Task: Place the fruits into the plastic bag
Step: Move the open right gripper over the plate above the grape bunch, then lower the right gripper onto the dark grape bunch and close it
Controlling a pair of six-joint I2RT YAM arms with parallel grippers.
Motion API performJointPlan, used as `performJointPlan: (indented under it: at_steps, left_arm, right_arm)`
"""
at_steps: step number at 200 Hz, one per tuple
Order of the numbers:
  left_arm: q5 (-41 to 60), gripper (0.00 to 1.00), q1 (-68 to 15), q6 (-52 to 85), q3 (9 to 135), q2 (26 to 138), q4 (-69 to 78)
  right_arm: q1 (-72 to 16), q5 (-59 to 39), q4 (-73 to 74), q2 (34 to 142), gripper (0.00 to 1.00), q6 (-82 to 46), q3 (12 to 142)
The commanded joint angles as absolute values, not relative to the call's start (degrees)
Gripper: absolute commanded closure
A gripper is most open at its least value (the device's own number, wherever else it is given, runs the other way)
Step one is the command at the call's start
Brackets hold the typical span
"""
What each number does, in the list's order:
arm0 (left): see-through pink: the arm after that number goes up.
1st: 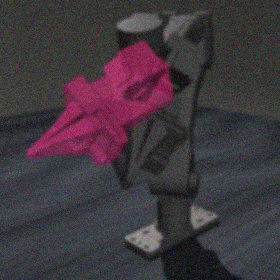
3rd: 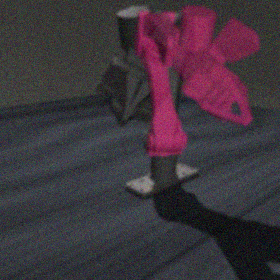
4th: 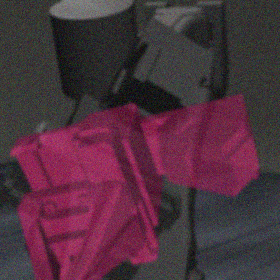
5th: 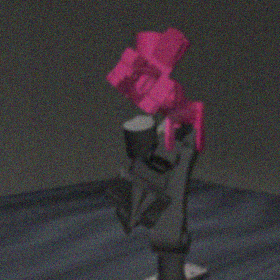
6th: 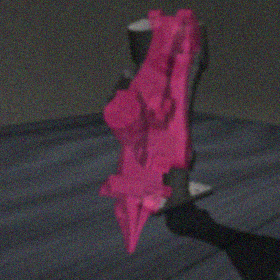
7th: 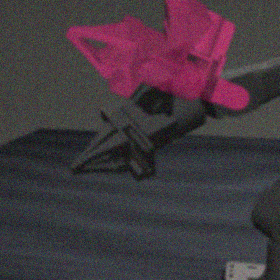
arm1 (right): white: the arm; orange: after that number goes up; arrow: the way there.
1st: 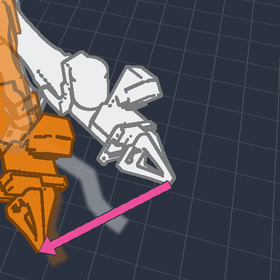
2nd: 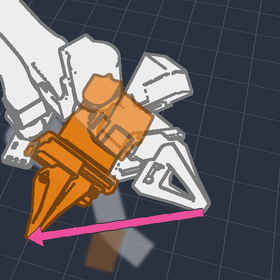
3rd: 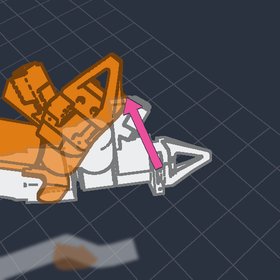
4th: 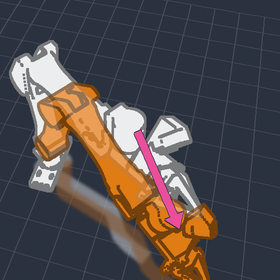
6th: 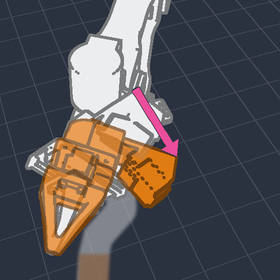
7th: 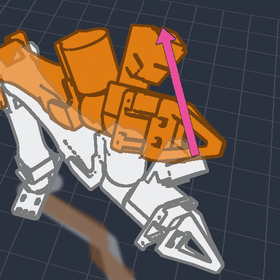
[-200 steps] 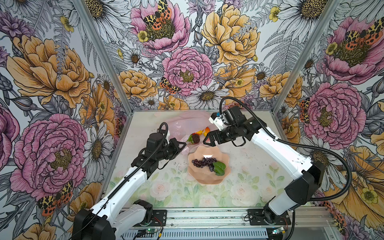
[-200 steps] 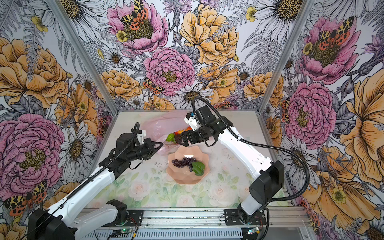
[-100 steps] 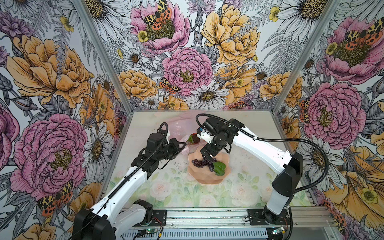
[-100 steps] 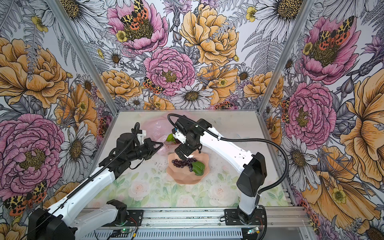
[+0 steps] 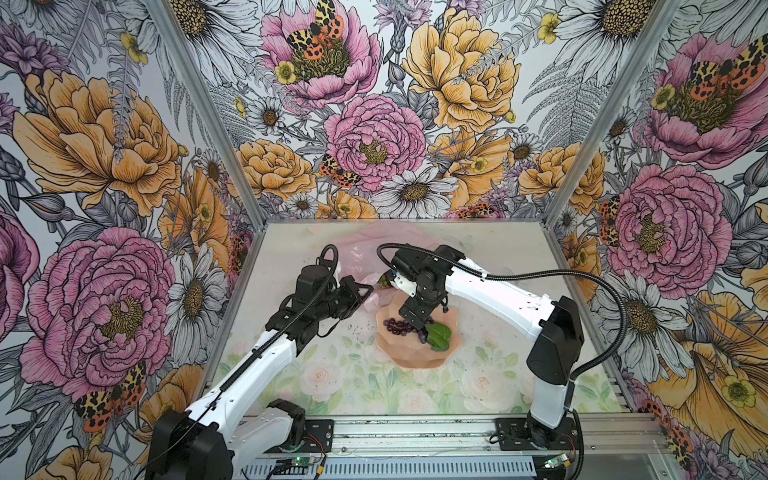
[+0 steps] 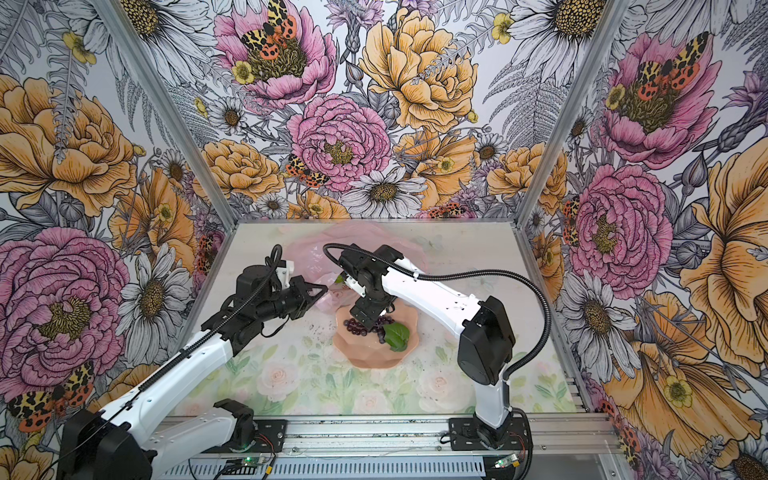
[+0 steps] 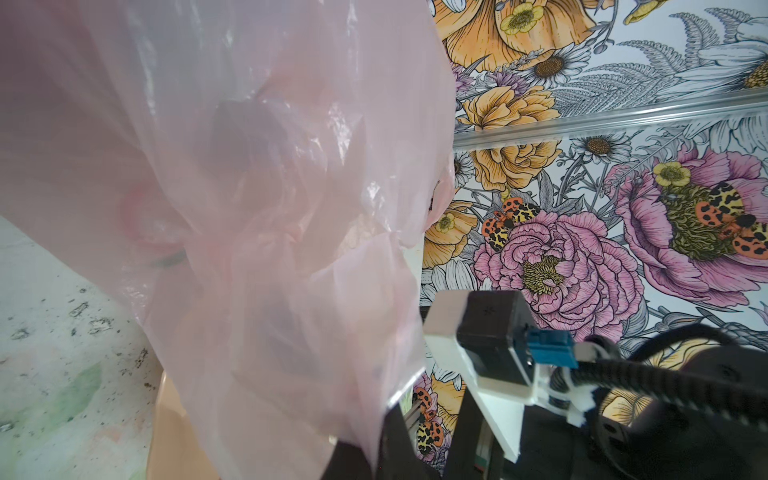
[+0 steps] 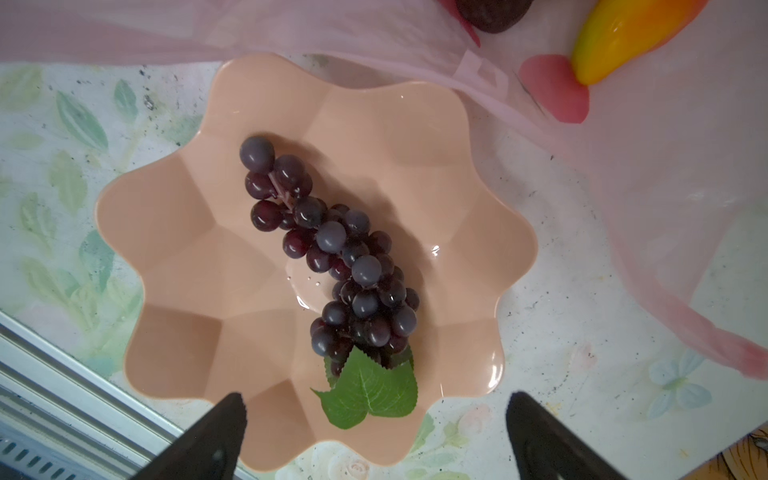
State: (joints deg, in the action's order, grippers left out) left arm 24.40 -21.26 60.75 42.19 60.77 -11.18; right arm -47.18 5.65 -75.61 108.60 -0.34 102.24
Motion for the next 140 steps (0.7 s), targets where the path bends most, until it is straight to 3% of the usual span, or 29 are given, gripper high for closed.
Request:
performJointPlan:
  at_steps: [1,140]
  left_arm:
    - [23.4,1.00,-21.4,61.0,41.5,61.0,-9.9]
    - [24.4,1.00,-20.2,60.8,42.0,62.8,-9.6]
  right_arm:
    - [-47.3,7.7,-75.2,110.7,0.00,0.0,102.4]
    - [-45.7,7.5,-73.7,119.1,0.01,-1.9,100.4]
